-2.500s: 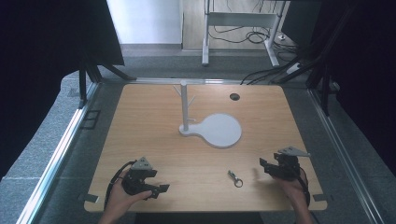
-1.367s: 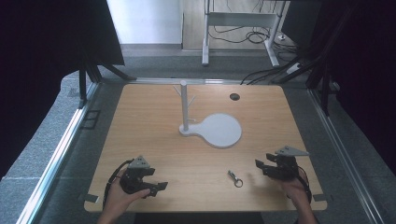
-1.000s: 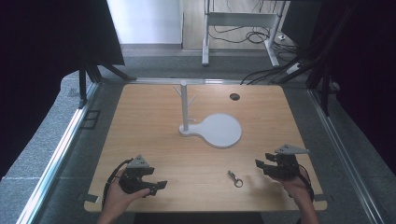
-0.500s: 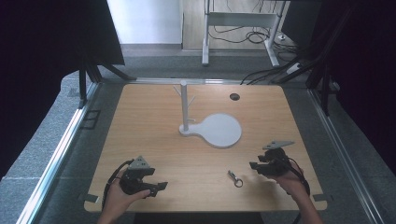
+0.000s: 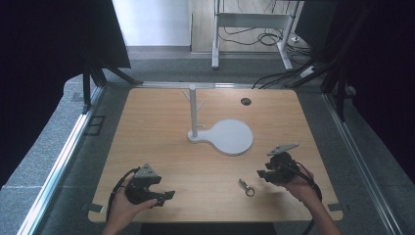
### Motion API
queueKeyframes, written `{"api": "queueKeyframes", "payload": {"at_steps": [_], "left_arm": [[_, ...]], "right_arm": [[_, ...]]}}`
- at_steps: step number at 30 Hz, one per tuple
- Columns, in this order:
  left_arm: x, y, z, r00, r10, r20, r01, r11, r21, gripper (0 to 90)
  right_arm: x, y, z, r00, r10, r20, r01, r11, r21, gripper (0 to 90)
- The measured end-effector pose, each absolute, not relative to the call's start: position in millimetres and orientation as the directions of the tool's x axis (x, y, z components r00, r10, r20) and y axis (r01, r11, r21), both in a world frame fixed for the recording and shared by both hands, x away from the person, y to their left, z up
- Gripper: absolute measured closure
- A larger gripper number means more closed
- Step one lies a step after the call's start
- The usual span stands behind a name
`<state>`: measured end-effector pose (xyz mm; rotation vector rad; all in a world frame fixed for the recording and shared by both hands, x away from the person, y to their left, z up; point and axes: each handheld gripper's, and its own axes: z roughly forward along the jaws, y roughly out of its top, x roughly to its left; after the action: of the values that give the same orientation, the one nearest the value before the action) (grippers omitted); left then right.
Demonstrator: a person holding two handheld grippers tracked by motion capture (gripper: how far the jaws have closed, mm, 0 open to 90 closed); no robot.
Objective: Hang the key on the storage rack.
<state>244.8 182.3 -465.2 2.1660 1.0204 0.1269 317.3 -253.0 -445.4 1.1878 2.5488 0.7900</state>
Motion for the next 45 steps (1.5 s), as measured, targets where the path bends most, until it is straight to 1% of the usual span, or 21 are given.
{"api": "queueKeyframes", "payload": {"at_steps": [31,38,45], "left_arm": [[242,184,-462,0.682,0.706,-0.194,0.627,-0.426,0.653,24.1],[242,185,-462,0.685,0.702,-0.195,0.625,-0.428,0.652,24.1],[242,184,-463,0.686,0.701,-0.195,0.626,-0.431,0.65,24.1]], "right_arm": [[314,-217,-440,-0.725,0.688,0.005,0.6,0.629,0.494,53.3],[310,-201,-448,-0.754,0.657,-0.015,0.582,0.678,0.448,53.4],[311,-198,-456,-0.752,0.659,-0.01,0.594,0.685,0.422,53.9]]}}
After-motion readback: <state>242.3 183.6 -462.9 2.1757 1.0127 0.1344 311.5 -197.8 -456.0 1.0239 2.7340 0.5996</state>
